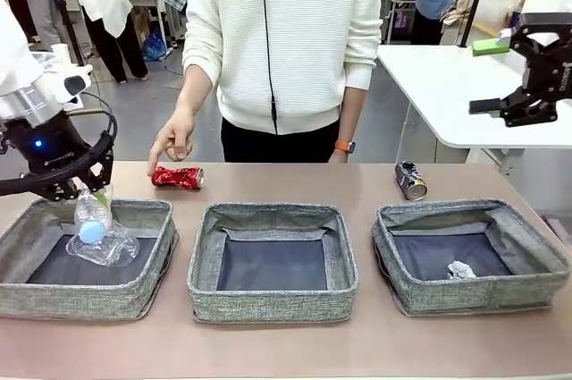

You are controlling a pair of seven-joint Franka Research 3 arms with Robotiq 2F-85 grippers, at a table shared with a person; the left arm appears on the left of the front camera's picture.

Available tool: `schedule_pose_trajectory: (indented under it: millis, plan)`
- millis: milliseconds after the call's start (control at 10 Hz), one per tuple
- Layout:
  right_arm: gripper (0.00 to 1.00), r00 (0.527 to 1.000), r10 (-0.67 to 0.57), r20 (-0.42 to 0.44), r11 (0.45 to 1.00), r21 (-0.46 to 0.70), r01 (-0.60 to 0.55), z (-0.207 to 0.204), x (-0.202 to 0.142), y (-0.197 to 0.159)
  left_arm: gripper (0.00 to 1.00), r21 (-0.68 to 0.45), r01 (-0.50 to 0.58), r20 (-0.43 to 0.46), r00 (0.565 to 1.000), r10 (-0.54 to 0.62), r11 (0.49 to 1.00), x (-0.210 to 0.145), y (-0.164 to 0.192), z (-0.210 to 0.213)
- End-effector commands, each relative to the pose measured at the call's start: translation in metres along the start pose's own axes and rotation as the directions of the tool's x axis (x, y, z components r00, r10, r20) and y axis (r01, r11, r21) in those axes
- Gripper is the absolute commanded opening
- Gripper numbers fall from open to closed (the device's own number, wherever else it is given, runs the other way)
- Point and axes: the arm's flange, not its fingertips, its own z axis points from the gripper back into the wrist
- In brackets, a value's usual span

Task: Sort the waste into the appropriate baskets.
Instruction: Place the picked waste into the Fabric basket indicated by the person.

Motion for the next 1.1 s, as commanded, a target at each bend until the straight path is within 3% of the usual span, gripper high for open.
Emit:
schedule_pose_trajectory:
  millis: [0, 100, 800, 900, 1000]
  plan:
    - [1.0, 1.0, -0.019, -0.004, 1.0, -0.001, 0.019, 0.0, 0.0, 0.003, 0.79, -0.016, 0.015, -0.001, 1.0, -0.015, 1.0, 0.002, 0.0, -0.001]
    - [1.0, 1.0, -0.019, -0.004, 1.0, -0.001, 0.019, 0.0, 0.0, 0.003, 1.0, -0.016, 0.014, -0.002, 1.0, -0.014, 1.0, 0.002, 0.0, -0.001]
    - [1.0, 1.0, -0.019, -0.004, 1.0, -0.001, 0.019, 0.0, 0.0, 0.003, 1.0, -0.035, 0.026, -0.018, 0.999, -0.027, 0.999, 0.002, -0.001, -0.001]
    - [1.0, 1.0, -0.019, -0.004, 1.0, -0.001, 0.019, 0.0, 0.0, 0.003, 1.0, -0.076, 0.038, -0.039, 0.998, -0.041, 0.996, 0.002, -0.002, 0.002]
    - [1.0, 1.0, -0.019, -0.004, 1.0, -0.001, 0.019, 0.0, 0.0, 0.003, 1.0, -0.205, 0.057, -0.103, 0.992, -0.079, 0.977, 0.0, -0.005, 0.012]
